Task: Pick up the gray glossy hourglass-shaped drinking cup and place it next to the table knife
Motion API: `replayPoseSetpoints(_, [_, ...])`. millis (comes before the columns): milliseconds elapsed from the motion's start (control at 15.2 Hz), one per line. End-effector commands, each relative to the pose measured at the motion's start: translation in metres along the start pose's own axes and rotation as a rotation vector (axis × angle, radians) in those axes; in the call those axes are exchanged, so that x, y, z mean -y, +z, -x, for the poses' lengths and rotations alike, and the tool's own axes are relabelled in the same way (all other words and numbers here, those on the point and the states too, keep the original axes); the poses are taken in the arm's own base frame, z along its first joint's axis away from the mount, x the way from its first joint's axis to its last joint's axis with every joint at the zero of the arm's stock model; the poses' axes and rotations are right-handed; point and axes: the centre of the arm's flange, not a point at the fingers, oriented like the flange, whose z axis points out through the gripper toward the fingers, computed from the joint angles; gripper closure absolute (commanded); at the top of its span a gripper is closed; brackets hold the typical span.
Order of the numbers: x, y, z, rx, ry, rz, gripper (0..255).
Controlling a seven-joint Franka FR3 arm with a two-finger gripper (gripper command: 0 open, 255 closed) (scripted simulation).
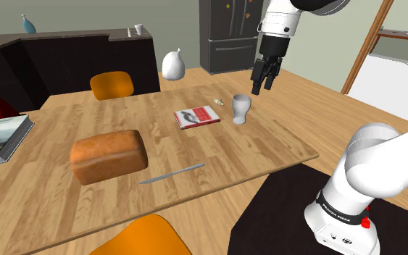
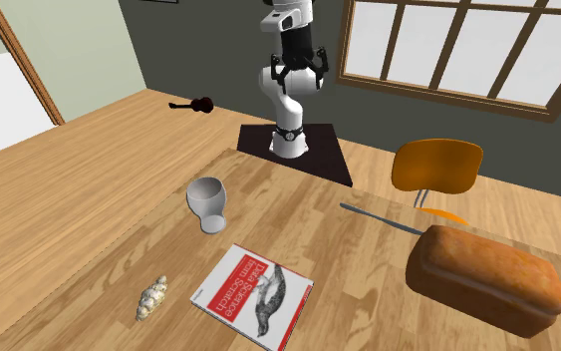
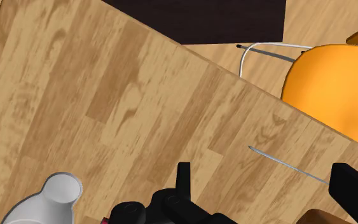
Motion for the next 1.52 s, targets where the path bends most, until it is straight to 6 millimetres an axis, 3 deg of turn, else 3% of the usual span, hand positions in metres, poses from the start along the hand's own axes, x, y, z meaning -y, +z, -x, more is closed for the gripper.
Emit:
replayPoseSetpoints(0, [0.0,0.0,0.0,0.0,0.0,0.0,0])
replayPoseSetpoints(1452, [-0.208,0.113,-0.181,0.072,-0.04,-0.006,0])
